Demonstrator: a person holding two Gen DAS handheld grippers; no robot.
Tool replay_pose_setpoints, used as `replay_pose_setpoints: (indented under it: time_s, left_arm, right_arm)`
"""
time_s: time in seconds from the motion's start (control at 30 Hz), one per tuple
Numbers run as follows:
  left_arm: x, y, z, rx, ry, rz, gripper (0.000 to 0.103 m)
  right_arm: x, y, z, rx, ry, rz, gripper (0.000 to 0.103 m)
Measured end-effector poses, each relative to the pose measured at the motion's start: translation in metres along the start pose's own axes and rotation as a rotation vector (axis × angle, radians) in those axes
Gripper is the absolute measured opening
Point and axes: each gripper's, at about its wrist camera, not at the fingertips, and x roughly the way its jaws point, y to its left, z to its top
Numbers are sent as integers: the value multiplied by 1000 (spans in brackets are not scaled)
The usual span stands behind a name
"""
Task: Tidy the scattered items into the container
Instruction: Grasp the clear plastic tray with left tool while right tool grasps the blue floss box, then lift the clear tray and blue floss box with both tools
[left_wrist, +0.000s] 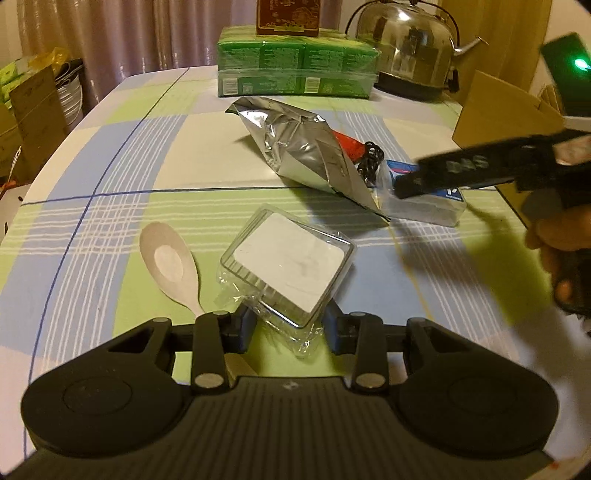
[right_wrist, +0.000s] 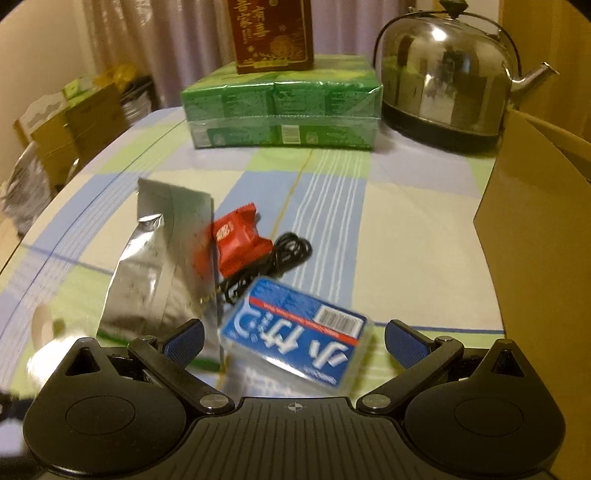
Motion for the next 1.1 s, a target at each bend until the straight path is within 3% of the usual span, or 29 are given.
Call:
replay_pose_setpoints:
  time_s: [0.2, 0.27, 0.33, 0.63, 0.73, 0.8, 1.0, 1.07, 1.1]
  left_arm:
    - [-1, 1, -3, -45, -16, 4, 33]
    - [-1, 0, -3, -45, -18, 7, 33]
    - [-1, -2, -4, -33, -20, 8, 33]
    - [-2, -7, -7, -20, -27, 13, 34]
    - [-2, -9, -6, -7, -21, 17, 47]
    - [-3, -11, -5, 5, -25, 19, 50]
    - [-1, -15, -4, 50, -35, 30, 49]
    - [-3, -18, -5, 68, -26, 36, 36]
    - [-5, -19, -5, 71, -26, 35, 34]
  right_arm:
    - [16, 1, 2, 86, 23, -77, 101]
    - [18, 0, 1, 93, 35, -66, 101]
    - [15, -1, -1, 75, 33, -61, 92]
    - [-27, -5, -36, 12, 40, -22, 92]
    - [-45, -6, -55, 3, 46, -11, 92]
    - [-57, -6, -69, 0, 50, -7, 92]
    - [-83, -3, -98, -33, 56, 4, 92]
    - [-91, -3, -106, -57, 54, -4, 92]
    - [-94, -3, -110, -66, 53, -6, 92]
